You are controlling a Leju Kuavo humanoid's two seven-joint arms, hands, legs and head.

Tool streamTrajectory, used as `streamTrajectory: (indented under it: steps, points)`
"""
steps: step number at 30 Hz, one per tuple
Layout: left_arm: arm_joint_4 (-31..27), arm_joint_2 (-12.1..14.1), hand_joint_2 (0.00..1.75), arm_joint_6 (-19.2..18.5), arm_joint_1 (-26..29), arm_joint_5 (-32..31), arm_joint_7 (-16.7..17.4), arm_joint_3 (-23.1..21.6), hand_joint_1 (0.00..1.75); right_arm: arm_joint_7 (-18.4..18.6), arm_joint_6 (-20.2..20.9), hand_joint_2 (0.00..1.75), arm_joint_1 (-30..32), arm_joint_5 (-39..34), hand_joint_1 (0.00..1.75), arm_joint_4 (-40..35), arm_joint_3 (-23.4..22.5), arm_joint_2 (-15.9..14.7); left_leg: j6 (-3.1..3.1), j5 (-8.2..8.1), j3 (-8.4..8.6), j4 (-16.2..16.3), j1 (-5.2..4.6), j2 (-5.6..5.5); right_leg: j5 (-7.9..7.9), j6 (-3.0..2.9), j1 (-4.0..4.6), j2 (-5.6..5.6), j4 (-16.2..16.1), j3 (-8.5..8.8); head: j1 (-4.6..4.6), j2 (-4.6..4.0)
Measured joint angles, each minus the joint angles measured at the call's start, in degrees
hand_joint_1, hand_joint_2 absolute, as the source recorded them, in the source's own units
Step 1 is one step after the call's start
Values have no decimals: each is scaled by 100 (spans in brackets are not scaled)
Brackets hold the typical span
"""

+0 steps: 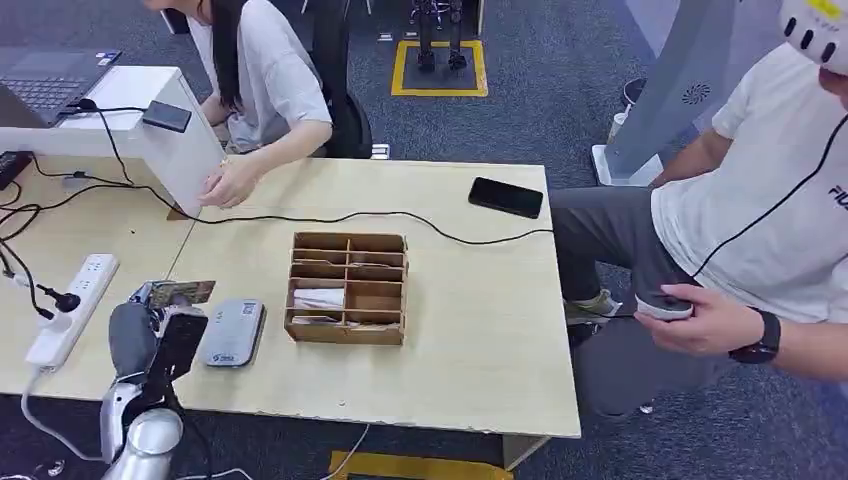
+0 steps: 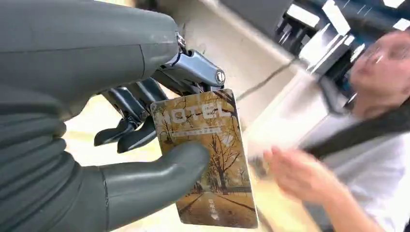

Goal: Pass the card to the sensor for recognition and then transmit it.

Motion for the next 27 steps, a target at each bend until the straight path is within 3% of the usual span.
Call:
streamTrajectory:
  steps: [4,6,16,27]
  points:
    - [-37,-28,175,-695,3,365,496,-164,175,33,-57,175,3,2,0,0,-2,15,0,0,-1,0,-1,1,0,0,-1,1,0,0,0,0]
    - [-37,-42,175,-791,10,419,601,-223,175,42,-66,175,9,2,0,0,-2,24,0,0,-1,0,0,0,0,0,0,0,0,0,0,0]
    - [151,-87,175,-670,9,107,832,-345,175,101,-61,175,8,13,0,0,-2,50,0,0,-1,0,0,0,0,0,0,0,0,0,0,0]
    - [739,-135,175,-226,-144,-407,1012,-358,175,68,-48,175,7,55,0,0,-2,57,0,0,-1,0,0,0,0,0,-1,0,0,0,0,0]
